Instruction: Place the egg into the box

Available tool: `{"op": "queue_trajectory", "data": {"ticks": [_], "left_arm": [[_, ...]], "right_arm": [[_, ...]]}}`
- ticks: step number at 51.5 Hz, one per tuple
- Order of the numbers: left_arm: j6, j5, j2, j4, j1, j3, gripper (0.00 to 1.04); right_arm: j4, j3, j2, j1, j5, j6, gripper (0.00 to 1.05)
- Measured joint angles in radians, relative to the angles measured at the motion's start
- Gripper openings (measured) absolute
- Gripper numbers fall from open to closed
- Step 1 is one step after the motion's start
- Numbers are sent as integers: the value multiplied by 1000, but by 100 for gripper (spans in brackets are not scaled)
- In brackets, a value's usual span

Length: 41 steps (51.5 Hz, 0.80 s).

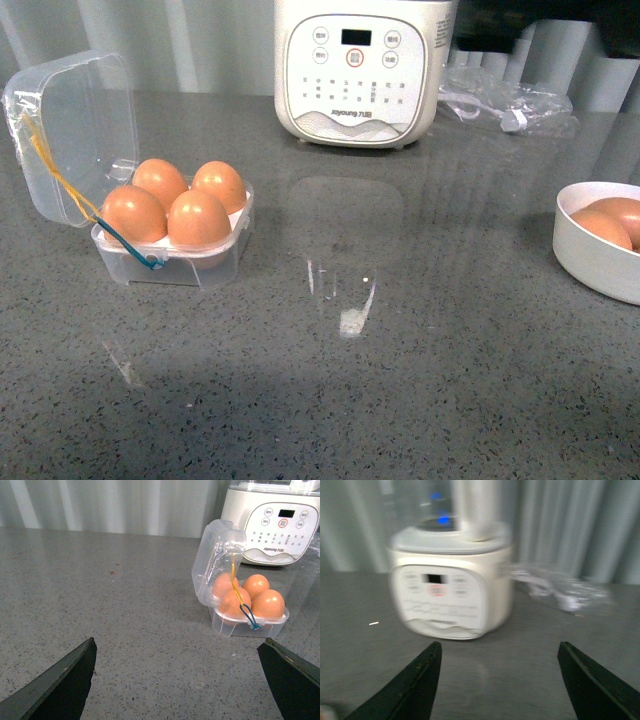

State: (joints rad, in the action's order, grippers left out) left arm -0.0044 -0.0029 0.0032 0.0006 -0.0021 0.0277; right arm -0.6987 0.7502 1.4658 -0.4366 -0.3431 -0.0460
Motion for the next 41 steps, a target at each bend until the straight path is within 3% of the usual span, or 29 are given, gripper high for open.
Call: {"op": "queue_trajectory", "data": {"ticks": [4,11,19,41], "left_arm": [[0,0,0,0,0,0,98],[0,3,0,0,0,0,98],[0,2,0,0,0,0,98],[0,2,0,0,0,0,98]], "right_arm": [[-60,-116,-78,55,-26,22,56],[-105,-300,-209,140,47,36,28],[-116,-416,-303,189,114,44,3],[-76,-595,-525,298,213,46,3]]}}
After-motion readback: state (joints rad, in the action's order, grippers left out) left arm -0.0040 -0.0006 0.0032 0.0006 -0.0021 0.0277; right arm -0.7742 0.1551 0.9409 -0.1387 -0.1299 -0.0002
